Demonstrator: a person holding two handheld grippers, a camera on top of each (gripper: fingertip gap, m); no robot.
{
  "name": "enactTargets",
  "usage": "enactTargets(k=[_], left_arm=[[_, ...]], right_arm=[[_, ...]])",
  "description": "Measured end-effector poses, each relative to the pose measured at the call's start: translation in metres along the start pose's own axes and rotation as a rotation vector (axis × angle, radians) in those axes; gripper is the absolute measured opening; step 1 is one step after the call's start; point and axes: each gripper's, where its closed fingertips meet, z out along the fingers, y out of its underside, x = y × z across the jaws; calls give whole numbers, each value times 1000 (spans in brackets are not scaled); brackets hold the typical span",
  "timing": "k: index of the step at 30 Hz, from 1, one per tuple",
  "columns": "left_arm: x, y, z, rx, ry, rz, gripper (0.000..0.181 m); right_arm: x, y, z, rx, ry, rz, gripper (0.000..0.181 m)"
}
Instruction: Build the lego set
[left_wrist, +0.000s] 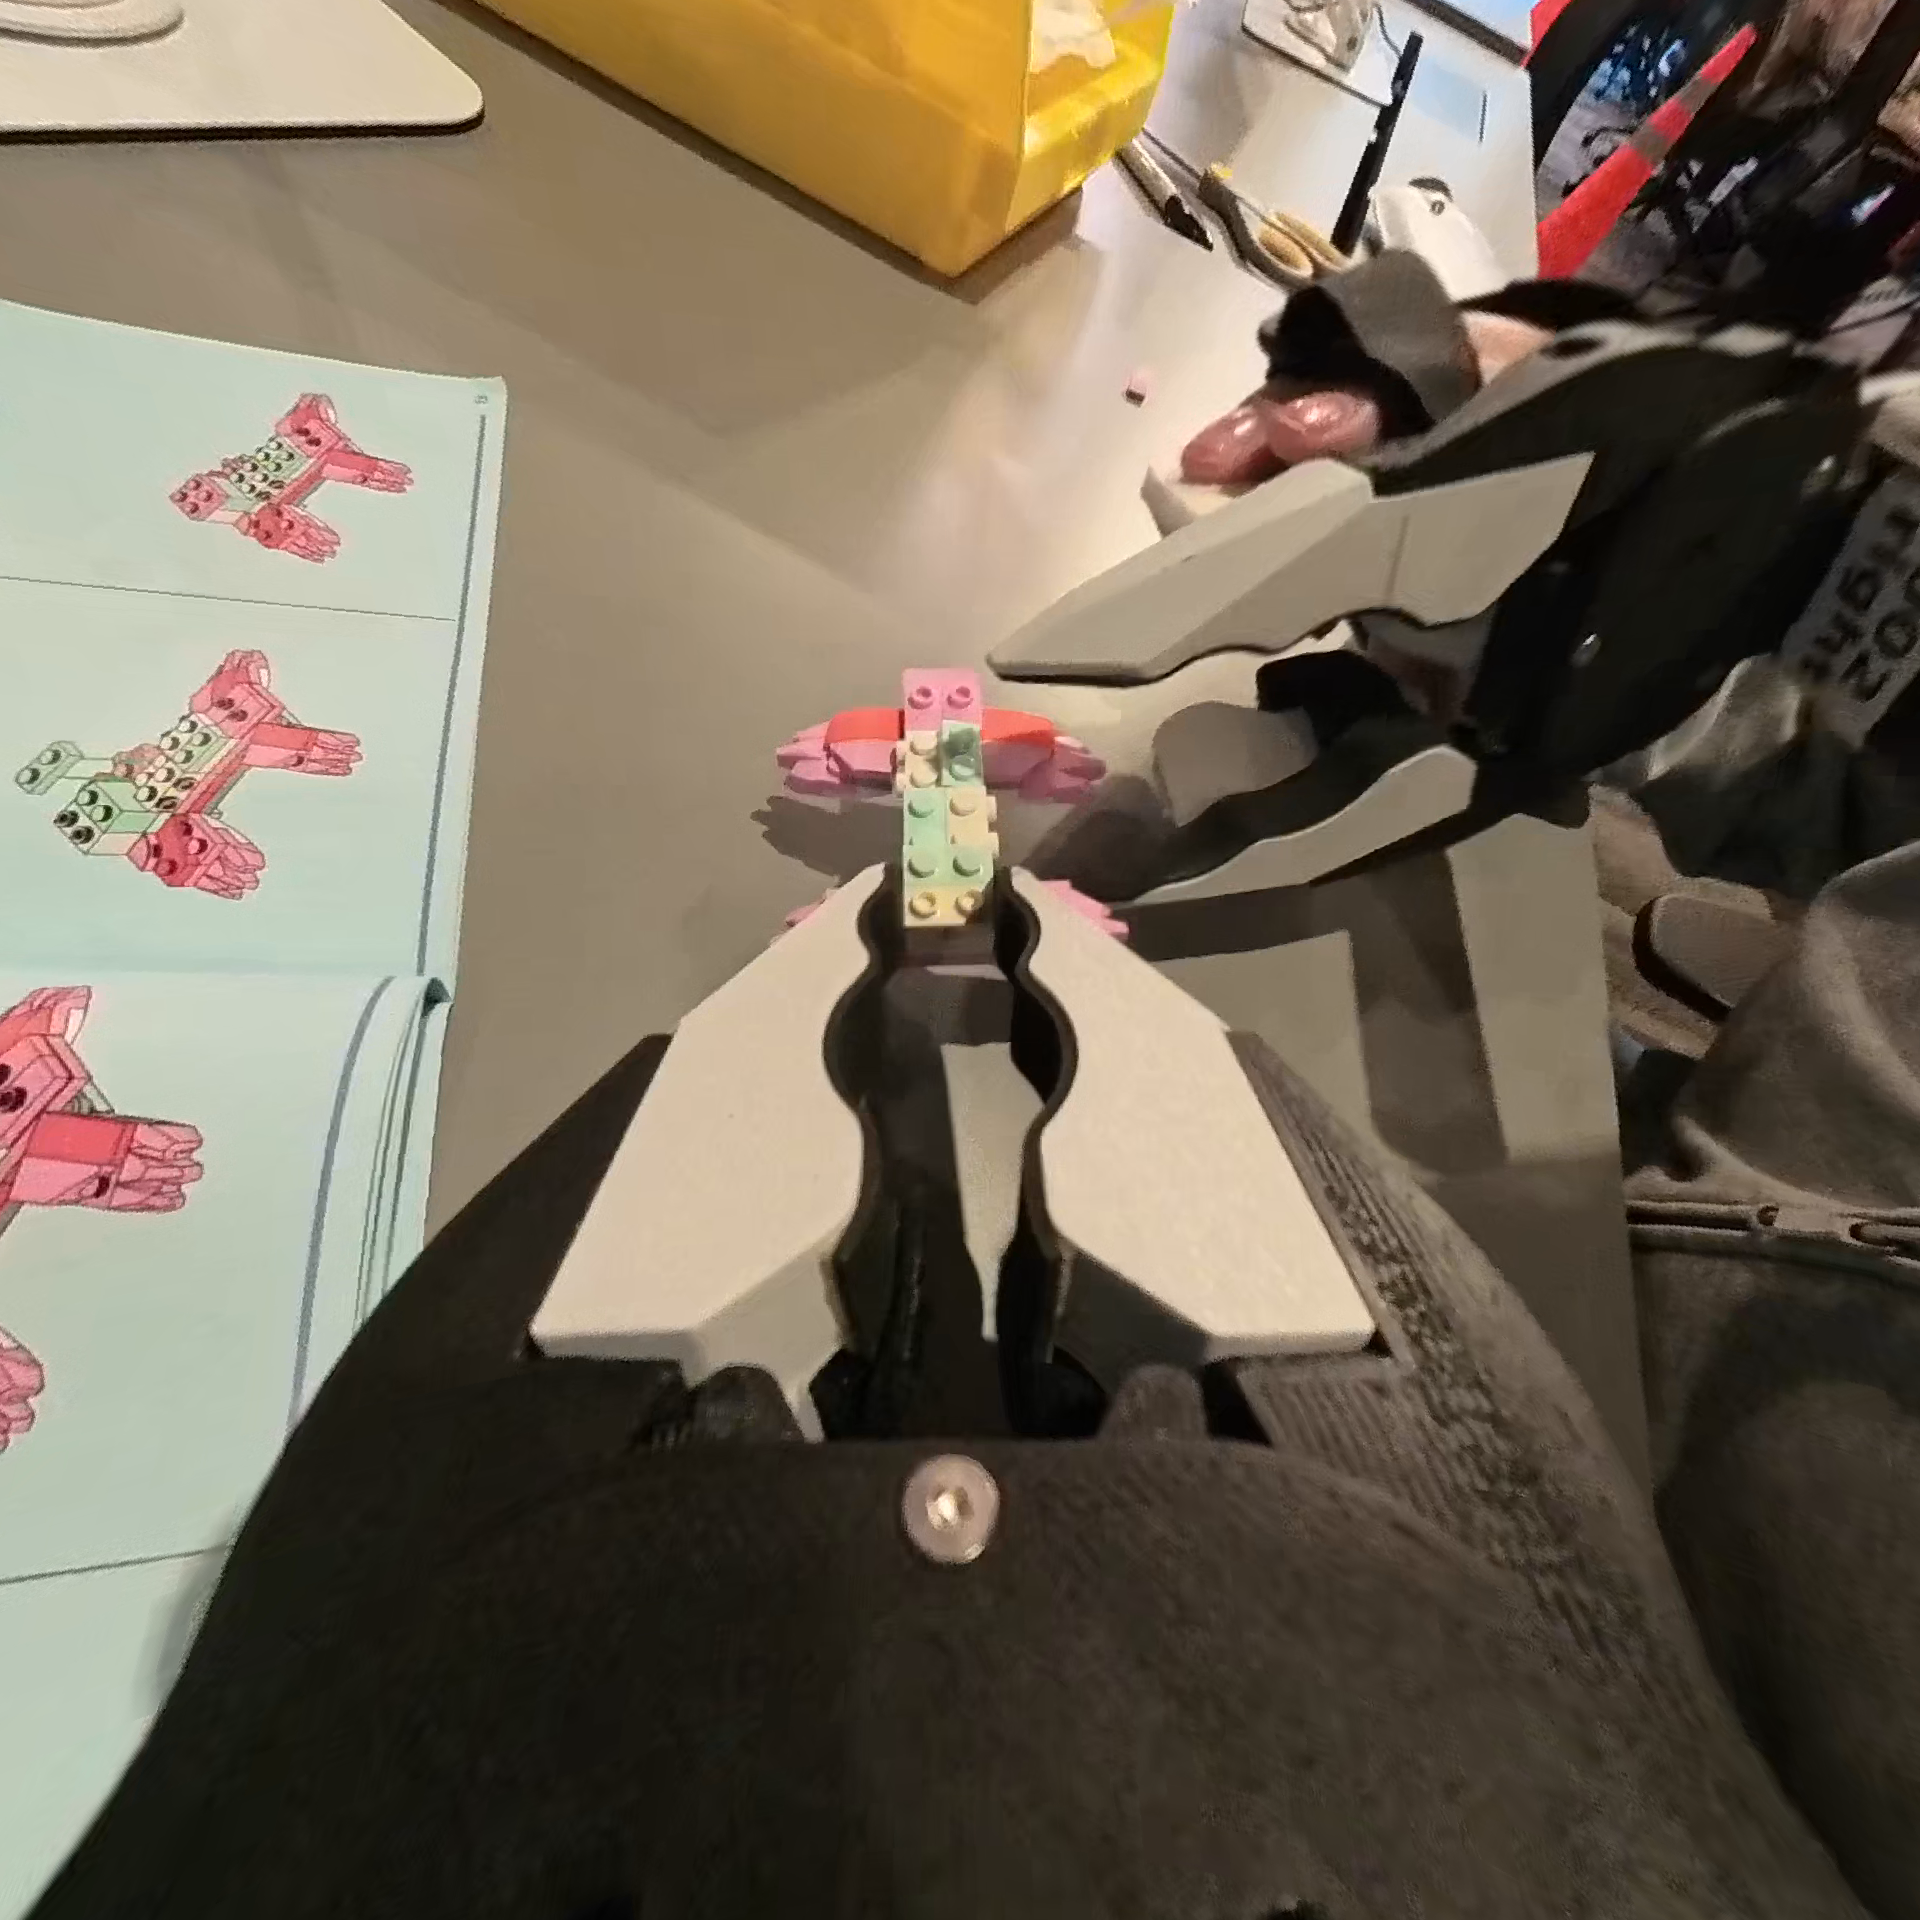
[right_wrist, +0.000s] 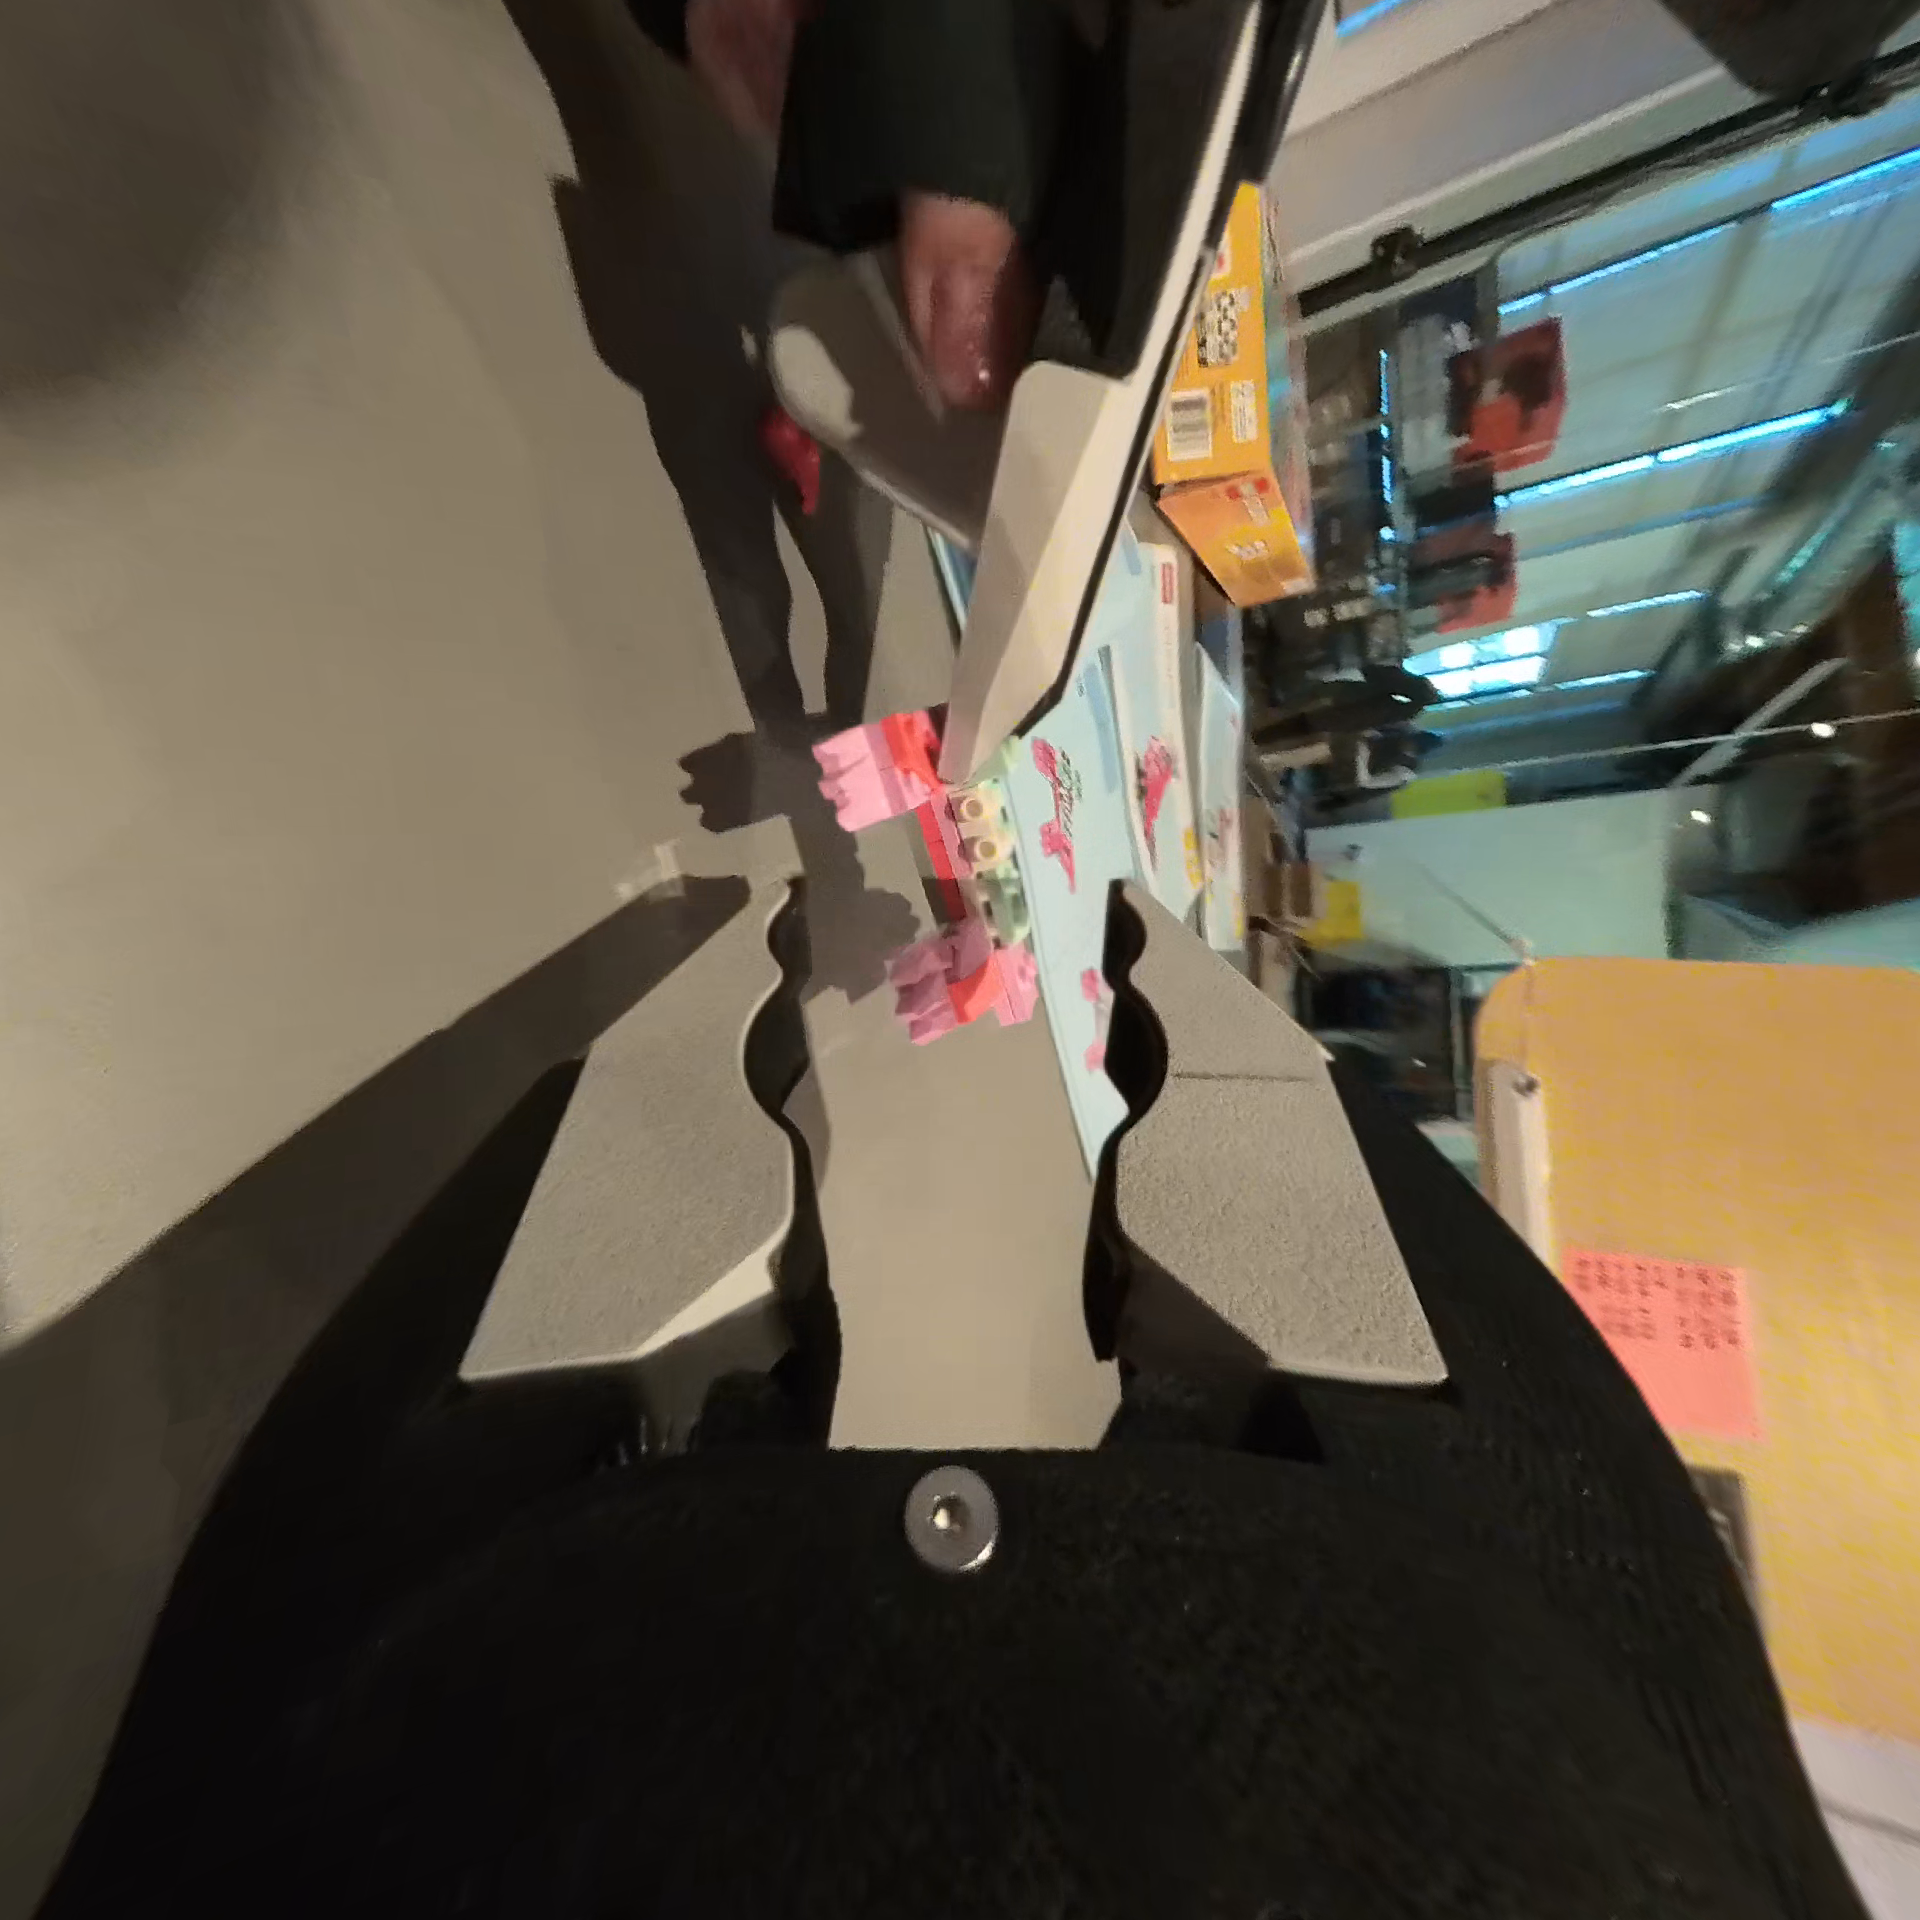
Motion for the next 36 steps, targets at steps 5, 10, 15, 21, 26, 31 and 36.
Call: enactTargets(k=[5,10,15,21,26,31,36], left_arm=[[4,-4,0,30,35,-51,16],[4,-5,-2,36,39,-57,16],[6,-4,-1,29,46,-55,16],[6,-5,-1,35,56,-74,16],[7,-5,-1,44,74,-104,16],[6,-3,1,37,71,-101,16],[7,0,3,20,72,-98,16]], right_arm=[[-1,8,8,-98,71,-139,41],[1,8,8,-110,102,-180,33],[1,9,8,-110,110,-204,21],[2,9,6,-114,125,-221,17],[3,8,5,-113,138,-229,14],[2,9,6,-117,124,-224,14],[-2,10,5,-119,91,-206,13]])
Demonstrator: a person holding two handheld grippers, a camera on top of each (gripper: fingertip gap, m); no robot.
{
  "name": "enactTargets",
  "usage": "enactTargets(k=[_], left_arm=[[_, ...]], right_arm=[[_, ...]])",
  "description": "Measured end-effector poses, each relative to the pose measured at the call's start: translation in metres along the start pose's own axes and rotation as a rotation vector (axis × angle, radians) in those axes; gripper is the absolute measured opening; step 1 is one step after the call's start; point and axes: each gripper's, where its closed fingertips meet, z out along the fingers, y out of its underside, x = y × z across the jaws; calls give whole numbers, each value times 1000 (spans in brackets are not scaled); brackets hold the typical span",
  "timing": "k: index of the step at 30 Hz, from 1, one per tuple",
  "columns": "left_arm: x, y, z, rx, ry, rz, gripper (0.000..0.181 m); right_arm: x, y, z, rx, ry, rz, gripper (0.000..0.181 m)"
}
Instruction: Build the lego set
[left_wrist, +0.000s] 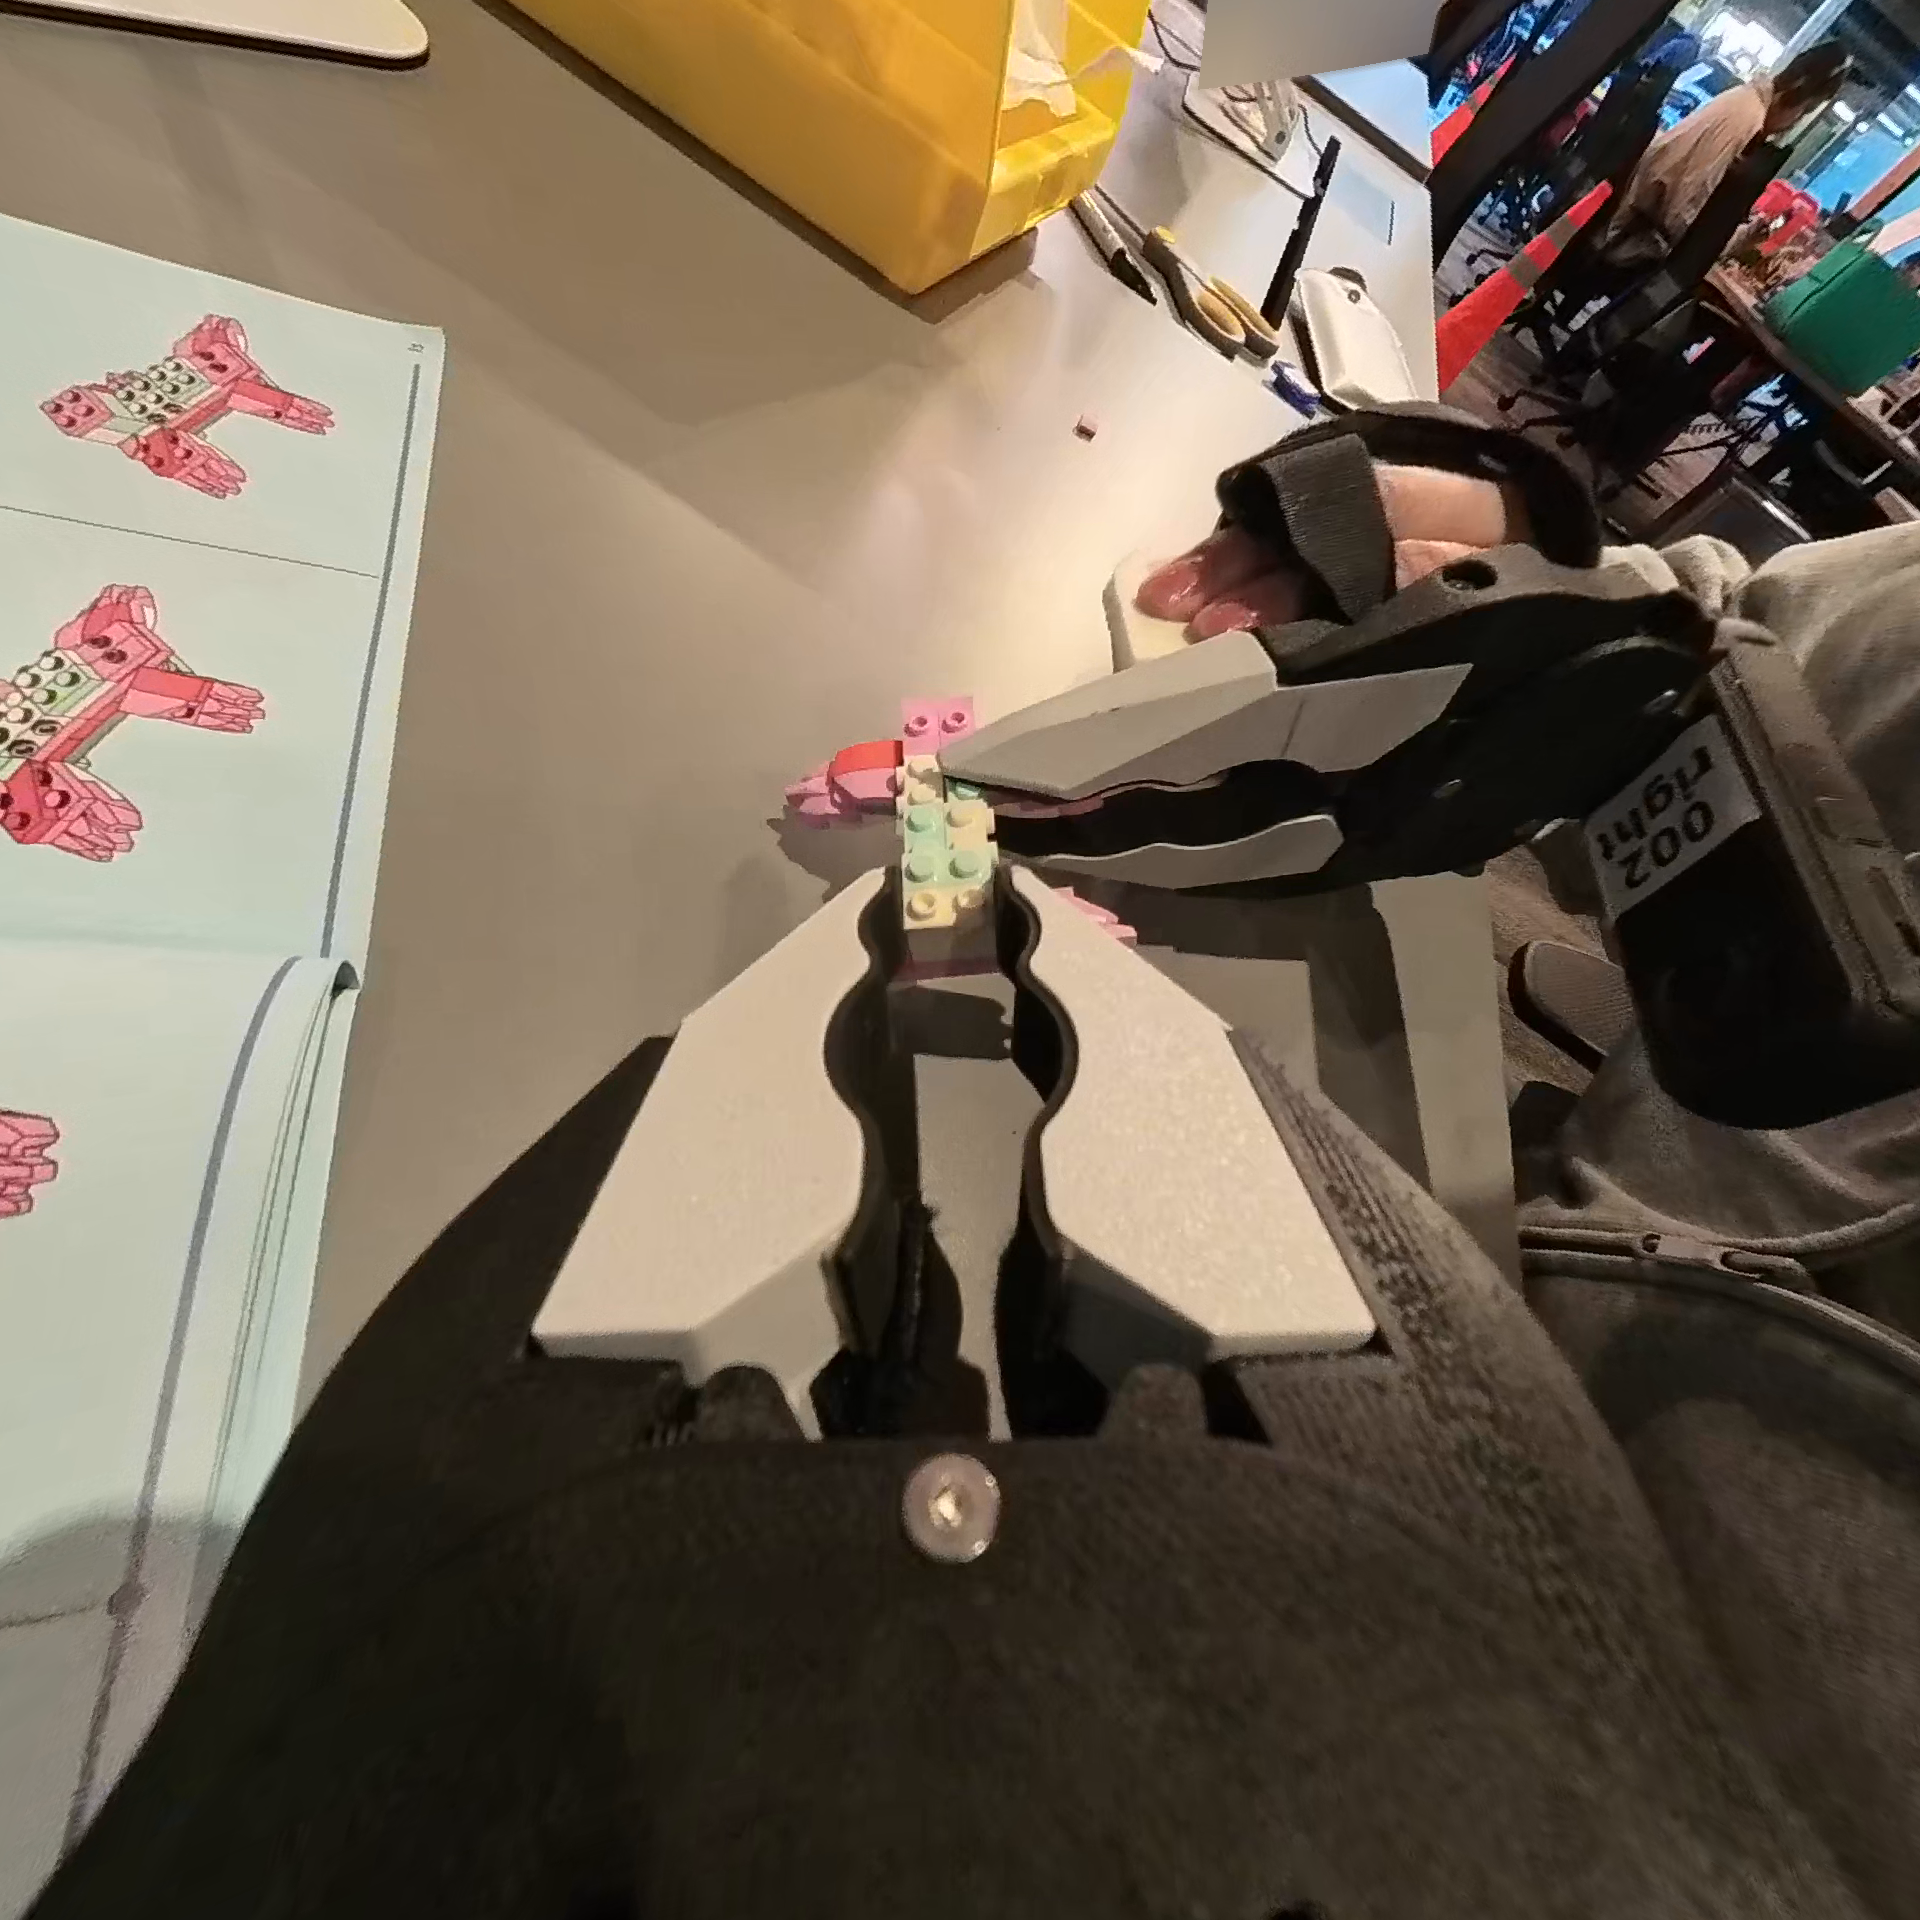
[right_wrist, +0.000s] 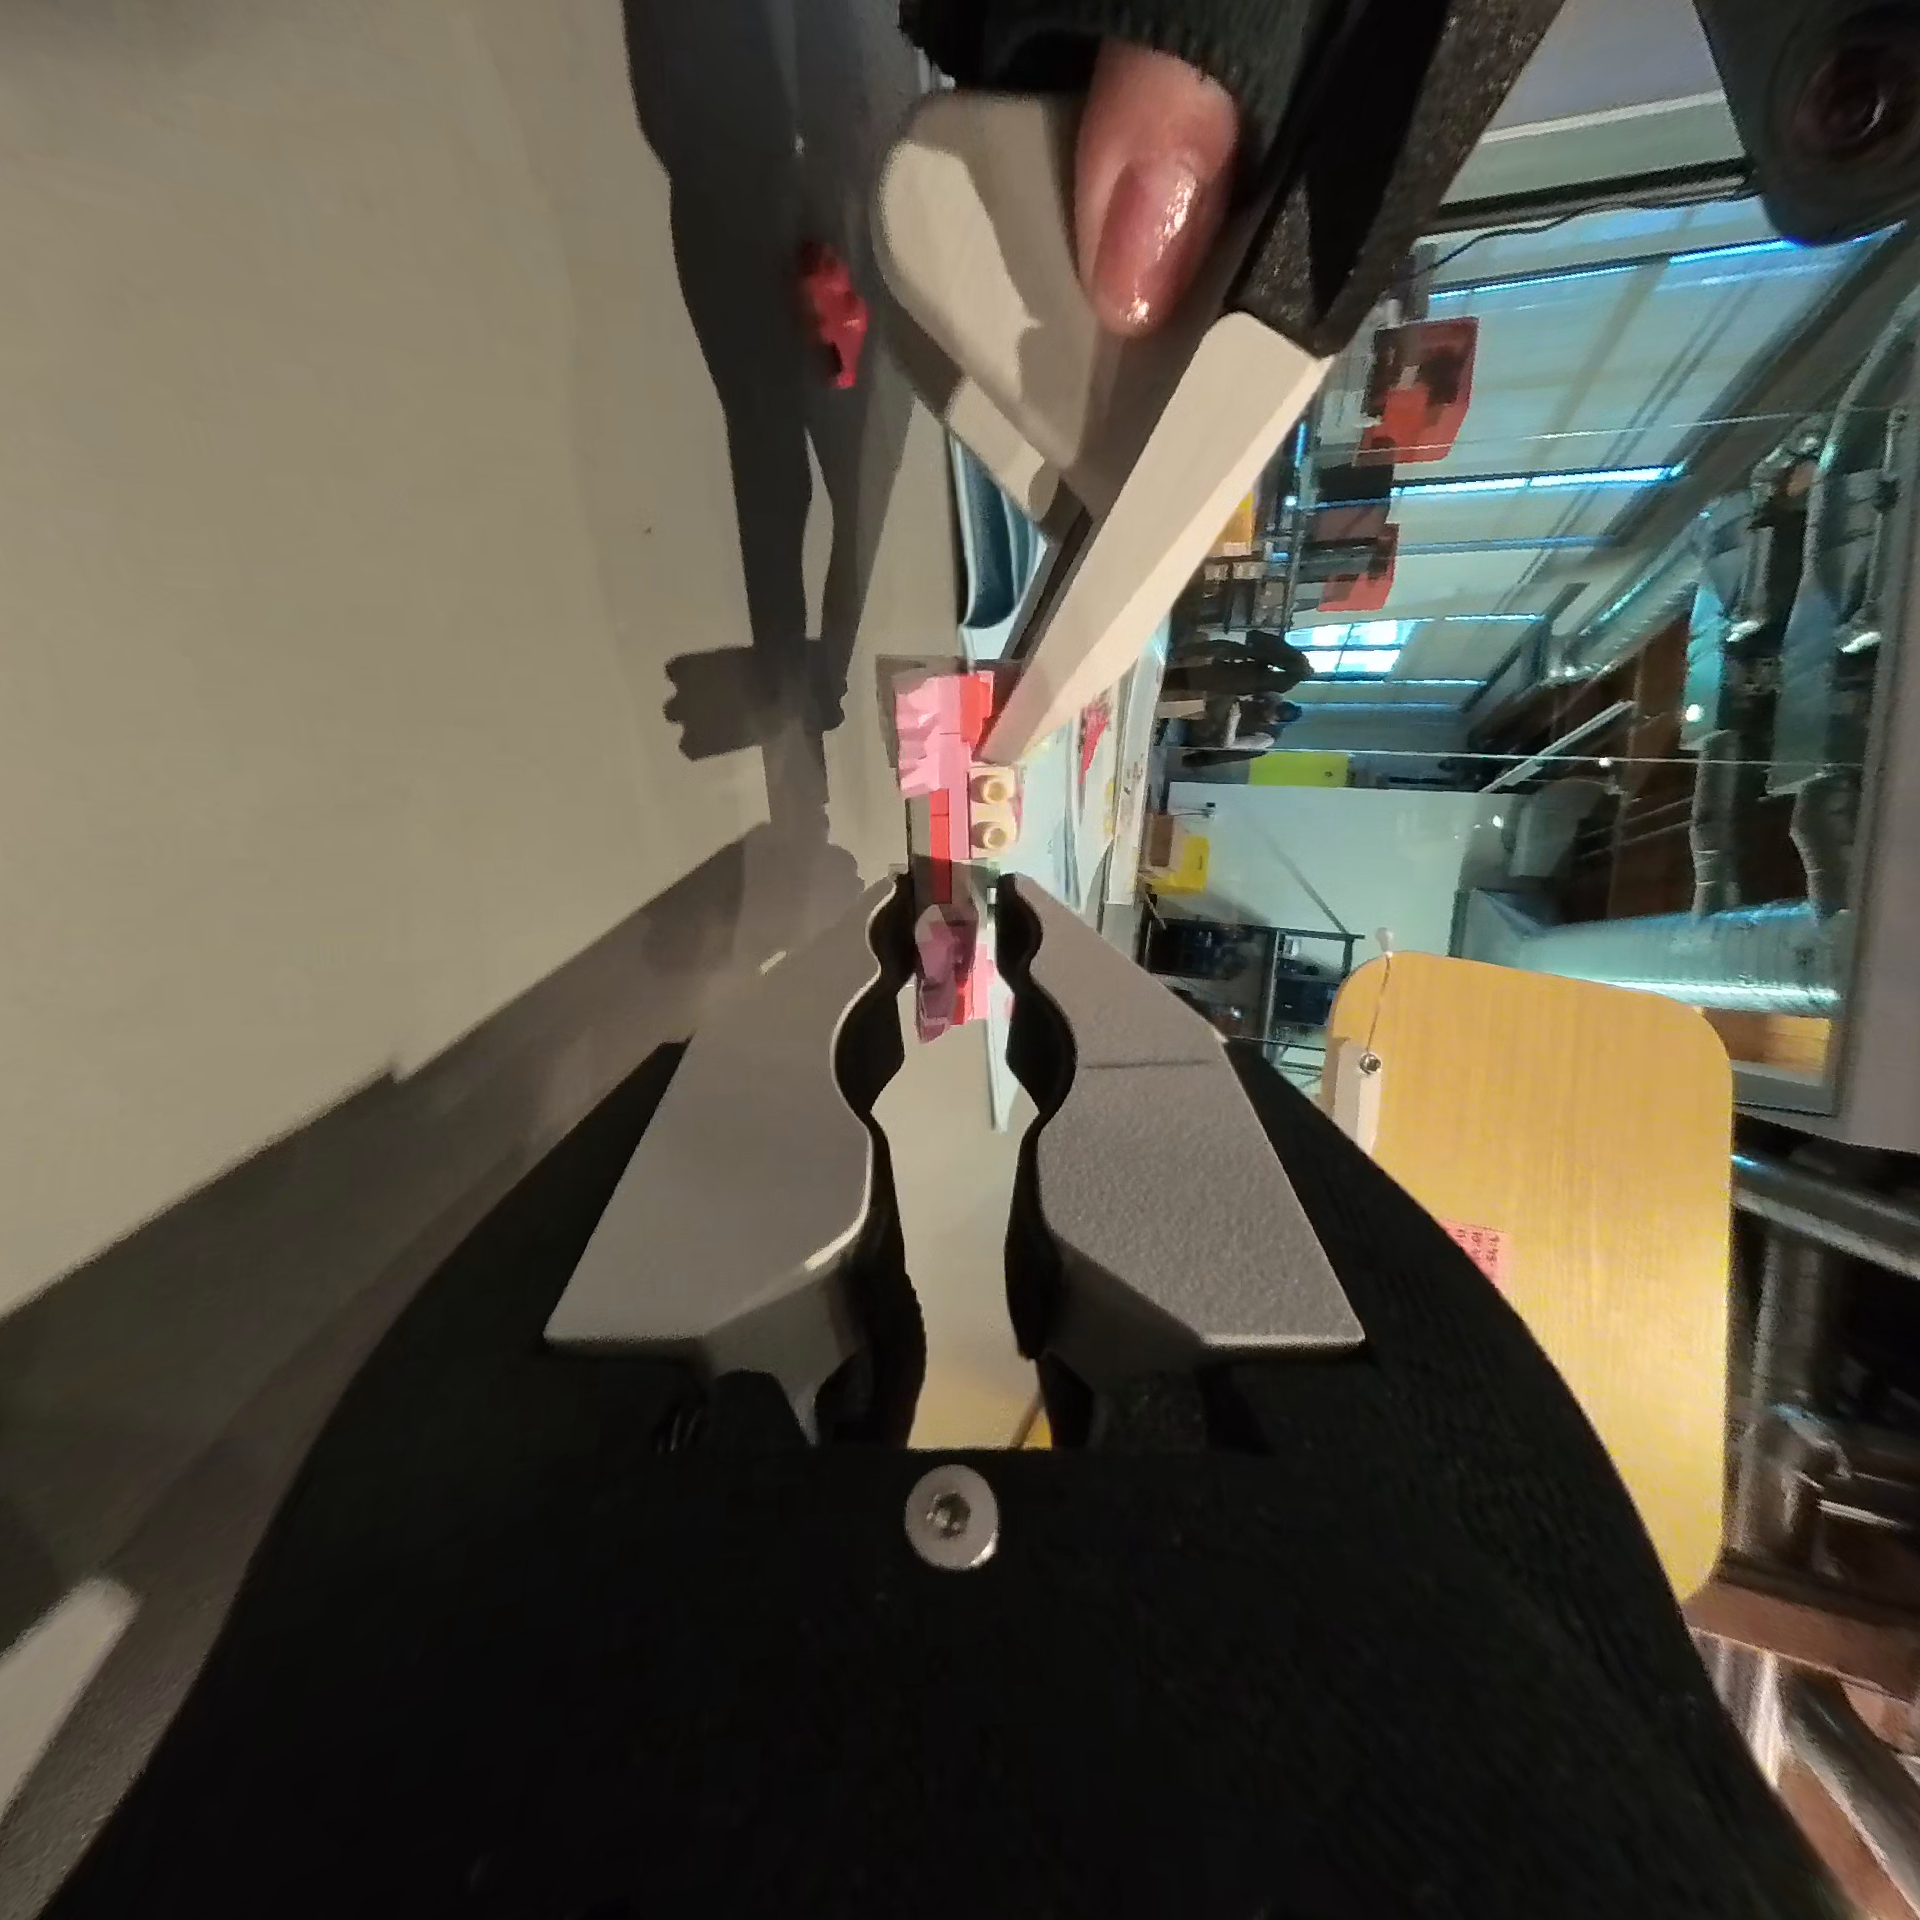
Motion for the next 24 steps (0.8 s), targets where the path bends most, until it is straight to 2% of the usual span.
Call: enactTargets(k=[9,13,14,15,17,21,24], left_arm=[[-1,5,4,-25,-16,18,16],[-3,1,2,-9,-31,26,16],[-4,1,1,-4,-36,31,16],[-6,0,1,1,-46,38,16],[-10,1,0,-10,-76,67,16],[-9,3,2,-29,-90,105,16],[-5,7,4,-51,-77,146,16]], right_arm=[[-5,2,1,-3,-39,-4,12],[-5,0,4,27,-51,76,14],[-7,-1,4,50,-78,110,20],[-9,-3,3,78,-104,155,42],[-7,-6,0,144,-136,221,60],[-2,-10,-16,290,-160,232,66],[14,-7,-30,414,-109,276,66]])
